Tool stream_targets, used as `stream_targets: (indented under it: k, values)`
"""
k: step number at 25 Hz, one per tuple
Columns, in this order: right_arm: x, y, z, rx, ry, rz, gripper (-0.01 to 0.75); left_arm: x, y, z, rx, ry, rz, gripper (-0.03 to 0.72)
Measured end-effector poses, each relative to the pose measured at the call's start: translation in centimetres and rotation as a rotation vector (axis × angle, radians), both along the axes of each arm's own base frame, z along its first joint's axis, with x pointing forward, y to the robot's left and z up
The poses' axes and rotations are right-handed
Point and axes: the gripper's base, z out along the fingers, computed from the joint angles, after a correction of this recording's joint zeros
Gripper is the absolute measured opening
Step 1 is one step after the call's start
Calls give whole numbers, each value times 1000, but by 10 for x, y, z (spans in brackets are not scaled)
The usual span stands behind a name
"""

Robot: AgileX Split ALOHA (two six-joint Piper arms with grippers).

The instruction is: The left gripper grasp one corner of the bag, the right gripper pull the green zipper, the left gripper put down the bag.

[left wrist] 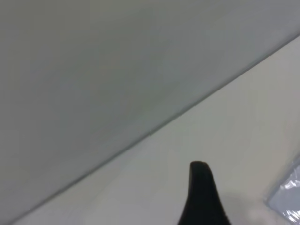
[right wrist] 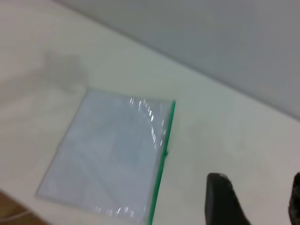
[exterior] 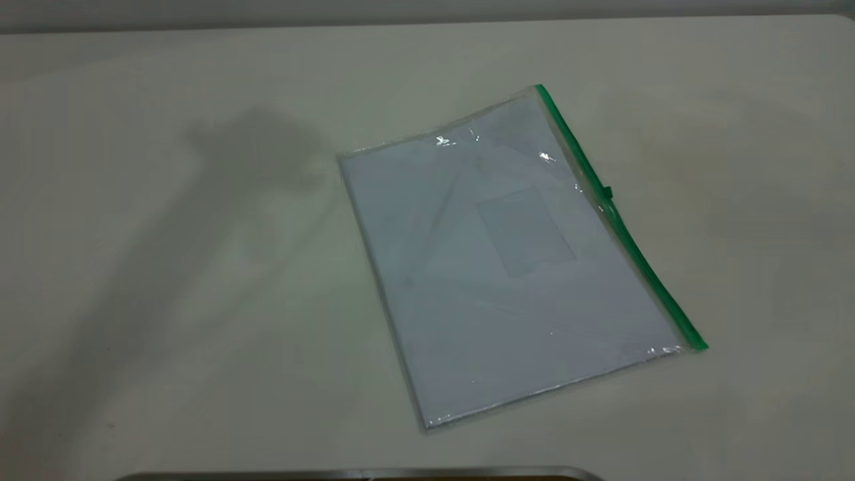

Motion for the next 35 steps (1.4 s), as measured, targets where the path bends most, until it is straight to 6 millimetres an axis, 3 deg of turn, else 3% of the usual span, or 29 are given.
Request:
stream_targets:
  k: [7, 14, 24, 28, 35]
  values:
    - [-30, -4, -38, 21, 29, -8, 385, -75, 30, 4, -50, 98, 62, 586]
    - [-50, -7, -74, 41, 45, -14, 385, -153, 63, -23, -60, 188, 117, 586]
    - [-42, -6, -104, 25, 134, -27, 385, -247, 102, -81, -60, 246, 151, 586]
    - [-39, -7, -106, 26, 123, -37, 385, -284, 118, -105, -82, 226, 160, 586]
    - [-34, -7, -108, 34, 99, -50, 385, -332, 138, -147, -122, 168, 162, 586]
